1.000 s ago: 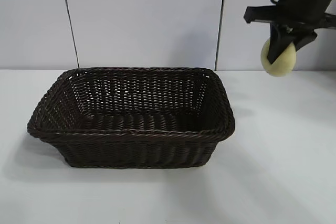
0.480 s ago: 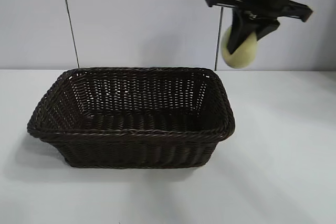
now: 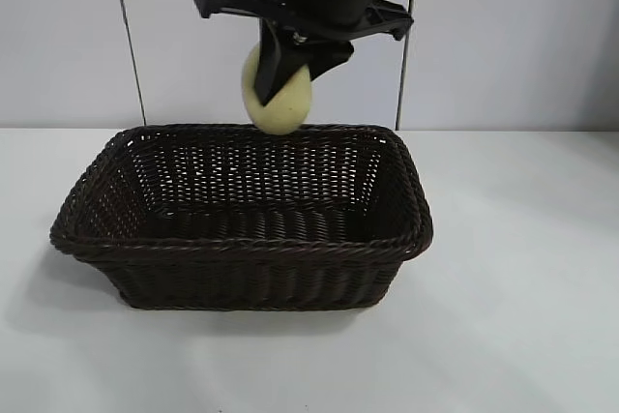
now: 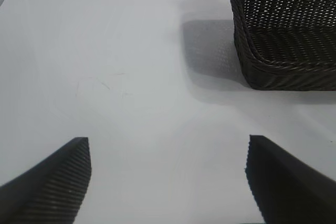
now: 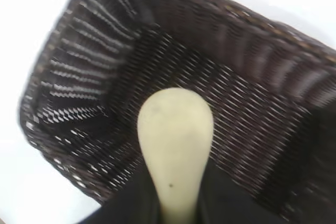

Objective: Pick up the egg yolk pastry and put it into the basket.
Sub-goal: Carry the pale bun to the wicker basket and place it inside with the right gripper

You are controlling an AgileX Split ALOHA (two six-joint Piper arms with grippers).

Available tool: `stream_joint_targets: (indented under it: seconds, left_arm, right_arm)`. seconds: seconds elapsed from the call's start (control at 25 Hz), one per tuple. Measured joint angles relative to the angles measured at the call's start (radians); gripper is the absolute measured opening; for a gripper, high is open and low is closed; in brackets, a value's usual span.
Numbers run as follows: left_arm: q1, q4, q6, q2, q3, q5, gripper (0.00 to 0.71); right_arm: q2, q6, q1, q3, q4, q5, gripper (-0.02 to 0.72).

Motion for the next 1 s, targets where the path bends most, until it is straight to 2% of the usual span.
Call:
stream_joint_targets:
  seconds: [0.16, 0.32, 0.44, 0.56, 0.68, 0.76, 0.84, 1.0]
  left_arm:
    - [0.0, 0.0, 0.0, 0.0, 0.0, 0.0, 0.589]
    - [0.0, 0.0, 0.0, 0.0, 0.0, 0.0, 0.589]
    - [0.0, 0.0, 0.0, 0.0, 0.0, 0.0, 0.589]
    - [0.0, 0.0, 0.0, 0.0, 0.0, 0.0, 0.589]
    - [0.0, 0.0, 0.0, 0.0, 0.0, 0.0, 0.589]
    - [0.0, 0.0, 0.0, 0.0, 0.0, 0.0, 0.589]
    - [0.0, 0.0, 0.0, 0.0, 0.0, 0.0, 0.589]
    - [0.0, 0.0, 0.0, 0.0, 0.0, 0.0, 0.589]
  right_arm:
    - [0.084, 0.0, 0.0, 0.0, 0.0, -0.051, 0.077]
    - [0.175, 0.0, 0.0, 0.0, 0.001, -0.138, 0.077]
    - [0.208, 0.001, 0.0, 0.0, 0.001, -0.154, 0.098]
    - [0.211, 0.001, 0.0, 0.0, 0.001, -0.155, 0.202]
    - [0.211, 0.001, 0.0, 0.0, 0.001, -0.165, 0.382]
    - [0.211, 0.001, 0.0, 0.0, 0.001, -0.164, 0.465]
    - [0.21, 0.001, 0.0, 0.0, 0.0, -0.153, 0.501]
    - [0.195, 0.001, 0.0, 0.0, 0.0, -0.102, 0.519]
